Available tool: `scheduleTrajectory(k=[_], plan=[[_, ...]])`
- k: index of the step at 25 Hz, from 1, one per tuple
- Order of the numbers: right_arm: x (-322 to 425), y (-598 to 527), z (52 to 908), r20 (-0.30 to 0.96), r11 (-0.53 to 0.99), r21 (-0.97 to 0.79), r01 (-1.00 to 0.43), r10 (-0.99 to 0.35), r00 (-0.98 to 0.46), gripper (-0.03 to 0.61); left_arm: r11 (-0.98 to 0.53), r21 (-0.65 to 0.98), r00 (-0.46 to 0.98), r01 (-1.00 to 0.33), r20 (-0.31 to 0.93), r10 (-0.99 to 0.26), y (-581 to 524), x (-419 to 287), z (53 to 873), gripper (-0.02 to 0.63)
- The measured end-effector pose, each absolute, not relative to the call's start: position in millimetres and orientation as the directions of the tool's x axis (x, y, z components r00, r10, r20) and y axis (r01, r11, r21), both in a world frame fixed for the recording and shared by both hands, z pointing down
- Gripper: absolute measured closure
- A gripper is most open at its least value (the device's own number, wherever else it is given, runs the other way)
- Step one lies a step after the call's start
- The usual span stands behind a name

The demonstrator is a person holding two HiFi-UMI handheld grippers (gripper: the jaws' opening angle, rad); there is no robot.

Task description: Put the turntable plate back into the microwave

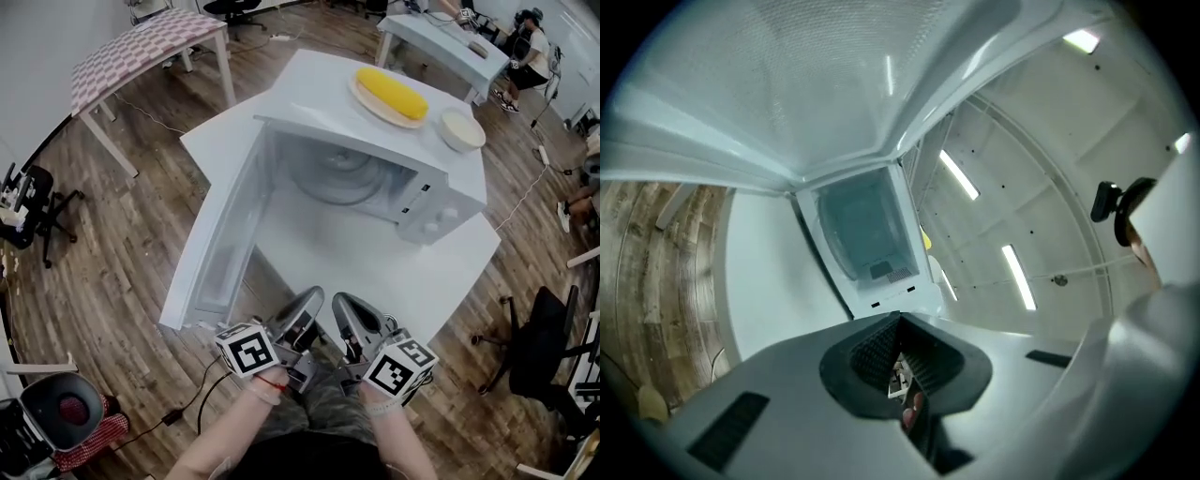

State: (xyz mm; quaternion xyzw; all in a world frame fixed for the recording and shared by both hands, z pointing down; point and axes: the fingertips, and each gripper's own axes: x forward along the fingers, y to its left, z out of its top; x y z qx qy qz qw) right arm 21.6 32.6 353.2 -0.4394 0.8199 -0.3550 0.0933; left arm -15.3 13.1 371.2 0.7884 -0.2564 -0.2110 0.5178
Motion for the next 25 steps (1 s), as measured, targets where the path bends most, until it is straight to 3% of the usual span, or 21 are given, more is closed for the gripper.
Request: scheduleTrajectory(k=[17,25], plan=[[19,46,319,0.156,0.46,-0.503,-0.732,-0.784,-0.6,0.558,-0.476,0.825,0.787,-0.304,-0.064,-0.613,22,-16,329,0.601],[17,45,299,0.122,0.508,-0.417,-0.754,-0.791,-0.6,0.558,-0.614,0.656,0.783,-0.439,-0.055,-0.62,21,-19,301,0.601]])
